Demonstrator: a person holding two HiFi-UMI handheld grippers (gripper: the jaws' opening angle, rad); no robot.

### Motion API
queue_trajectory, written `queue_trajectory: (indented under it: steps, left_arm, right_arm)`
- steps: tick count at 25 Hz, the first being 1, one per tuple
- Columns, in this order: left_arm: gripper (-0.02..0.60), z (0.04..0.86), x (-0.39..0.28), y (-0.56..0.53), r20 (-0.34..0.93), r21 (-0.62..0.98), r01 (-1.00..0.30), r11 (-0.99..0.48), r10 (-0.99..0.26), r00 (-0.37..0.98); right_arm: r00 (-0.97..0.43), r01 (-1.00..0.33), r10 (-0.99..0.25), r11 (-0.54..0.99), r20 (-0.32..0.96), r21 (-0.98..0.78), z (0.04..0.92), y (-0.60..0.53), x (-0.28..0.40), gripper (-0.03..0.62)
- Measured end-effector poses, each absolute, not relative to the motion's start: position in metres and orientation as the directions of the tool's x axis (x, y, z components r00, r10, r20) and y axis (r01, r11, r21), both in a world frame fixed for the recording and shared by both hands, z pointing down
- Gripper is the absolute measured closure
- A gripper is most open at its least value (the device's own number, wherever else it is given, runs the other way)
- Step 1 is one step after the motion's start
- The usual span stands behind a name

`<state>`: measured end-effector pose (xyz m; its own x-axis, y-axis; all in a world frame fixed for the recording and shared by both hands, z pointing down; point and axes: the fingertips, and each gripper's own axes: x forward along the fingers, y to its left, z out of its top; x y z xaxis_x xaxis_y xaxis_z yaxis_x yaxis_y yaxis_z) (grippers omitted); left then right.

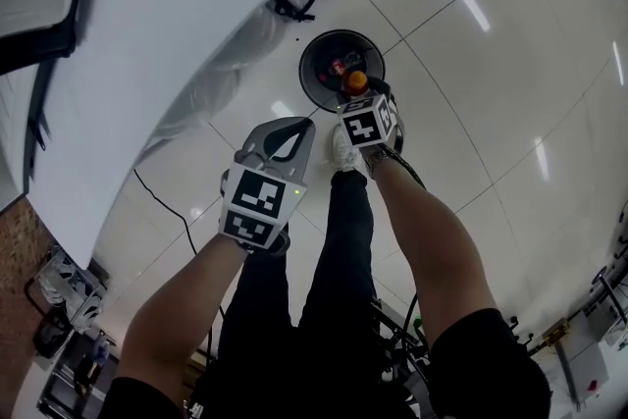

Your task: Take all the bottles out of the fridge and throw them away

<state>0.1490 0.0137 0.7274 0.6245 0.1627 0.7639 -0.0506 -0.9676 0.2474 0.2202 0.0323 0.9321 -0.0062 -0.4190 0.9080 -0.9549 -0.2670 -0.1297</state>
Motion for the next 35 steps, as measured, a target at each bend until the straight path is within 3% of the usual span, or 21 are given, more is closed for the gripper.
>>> queue_trajectory:
  steps: [17, 35]
  left_arm:
    - [0.578, 0.691, 0.151, 0.007, 0.739, 0.228, -0.071, -0.971, 0.125, 0.662]
    - [0.578, 0.572, 0.114, -0.013, 0.655, 0.206, -0.179, -0.962, -0.001, 0.756]
  right_arm:
    - [0.008, -0.956, -0.465, -0.262, 0.885, -0.129, 0.883, 0.027, 0.218, 0.317]
    - [0.002, -0.969, -0.646, -0.192, 0.763, -0.159, 0.69, 0.003, 0.172, 0.324]
